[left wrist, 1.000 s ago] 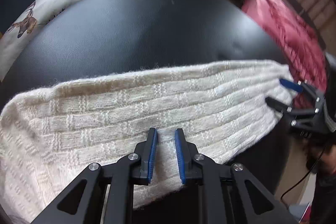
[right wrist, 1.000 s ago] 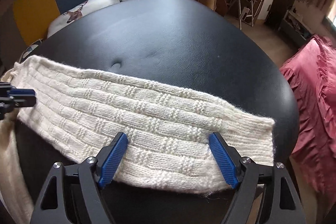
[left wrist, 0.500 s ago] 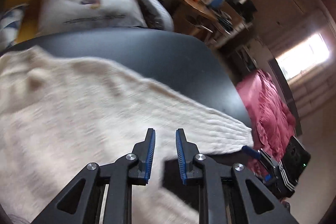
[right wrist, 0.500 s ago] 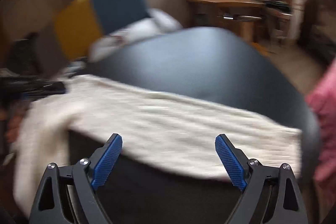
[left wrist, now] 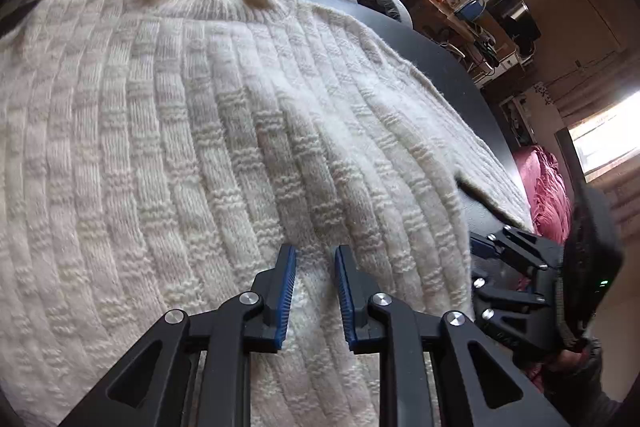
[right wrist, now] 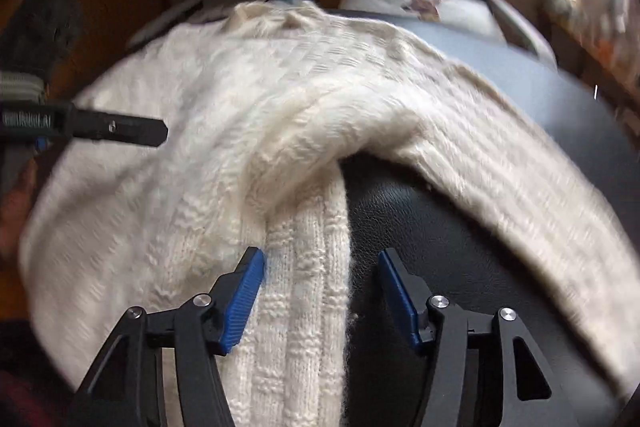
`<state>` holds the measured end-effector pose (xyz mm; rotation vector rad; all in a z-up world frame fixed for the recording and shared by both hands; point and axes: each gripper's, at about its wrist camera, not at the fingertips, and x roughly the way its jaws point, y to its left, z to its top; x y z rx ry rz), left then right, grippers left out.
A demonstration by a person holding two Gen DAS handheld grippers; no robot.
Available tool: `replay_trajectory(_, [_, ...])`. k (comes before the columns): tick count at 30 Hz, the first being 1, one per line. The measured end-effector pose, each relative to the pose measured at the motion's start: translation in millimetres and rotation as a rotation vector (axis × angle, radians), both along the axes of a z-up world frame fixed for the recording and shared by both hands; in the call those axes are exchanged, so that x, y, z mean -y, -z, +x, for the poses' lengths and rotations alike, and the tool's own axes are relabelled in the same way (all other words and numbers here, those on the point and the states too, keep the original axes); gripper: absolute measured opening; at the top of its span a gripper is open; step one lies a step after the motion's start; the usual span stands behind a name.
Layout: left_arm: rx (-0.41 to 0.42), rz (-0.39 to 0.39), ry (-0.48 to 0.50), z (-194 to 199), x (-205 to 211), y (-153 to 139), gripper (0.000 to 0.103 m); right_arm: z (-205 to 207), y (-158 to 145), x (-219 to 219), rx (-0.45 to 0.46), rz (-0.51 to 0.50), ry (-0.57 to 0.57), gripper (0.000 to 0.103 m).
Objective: Fold clothes
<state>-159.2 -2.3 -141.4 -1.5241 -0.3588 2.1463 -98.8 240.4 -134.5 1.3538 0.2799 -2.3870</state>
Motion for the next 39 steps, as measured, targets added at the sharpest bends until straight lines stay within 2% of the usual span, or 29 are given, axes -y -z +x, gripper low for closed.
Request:
replay_trajectory(1, [-0.017,0.003,0.002,2,0,1,0.02,2,-2,2,0.008,0.014,-0.008,0.03])
replay_trajectory(2, [-0.022,0.002,0.005,3,0,2,0.02,3,-3,4,0.016,0.031,-0.012,0.02])
replay_trajectory(5, [-0.006,0.031,-0.011,2,4,5,0.02,9,-10,3,0.015,0.104,-0.001,0.011])
replay_trajectory(11, [0.002,0.054,-0.026,6,10,5,0.019,22,-16,-23,0.029,0.211,0.106,0.01])
replay_trajectory(14, [-0.025,-0.015,-0.005,9,0,-3,0.019,28,-6,-36,0.049,0.197,0.163,0.01])
replay_trajectory(16, [-0.045,-0.059,0.012,10,-8,-10,0.019,29,-8,-38,0.056,0.177,0.187,0.01])
replay_trajectory(20, [-0.133,-0.04,0.114,11,-31,-38,0.02,30,-11,-39,0.044,0.144,0.191,0.013])
replay_trajectory(22, [-0.176,-0.042,0.184,10,-48,-52,0.02,33,-19,-43,0.043,0.081,0.194,0.021])
replay_trajectory(25, [-0.218,-0.068,0.255,2,-75,-60,0.02,31,-44,-58,0.0,-0.031,0.221,0.028])
replay_trajectory(29, [-0.215,-0.112,0.312,-23,-110,-50,0.02,1,-66,-76,-0.034,-0.144,0.27,0.031])
replay_trajectory(31, [-0.185,-0.134,0.338,-36,-127,-36,0.02,-23,-67,-79,-0.035,-0.15,0.281,0.031])
replay_trajectory(35, [-0.091,-0.203,0.392,-53,-151,2,0.019,-75,-41,-83,0.046,-0.109,0.322,0.031])
replay_trajectory(39, [-0.085,-0.207,0.409,-56,-154,8,0.019,-107,-4,-92,0.13,-0.02,0.357,0.031])
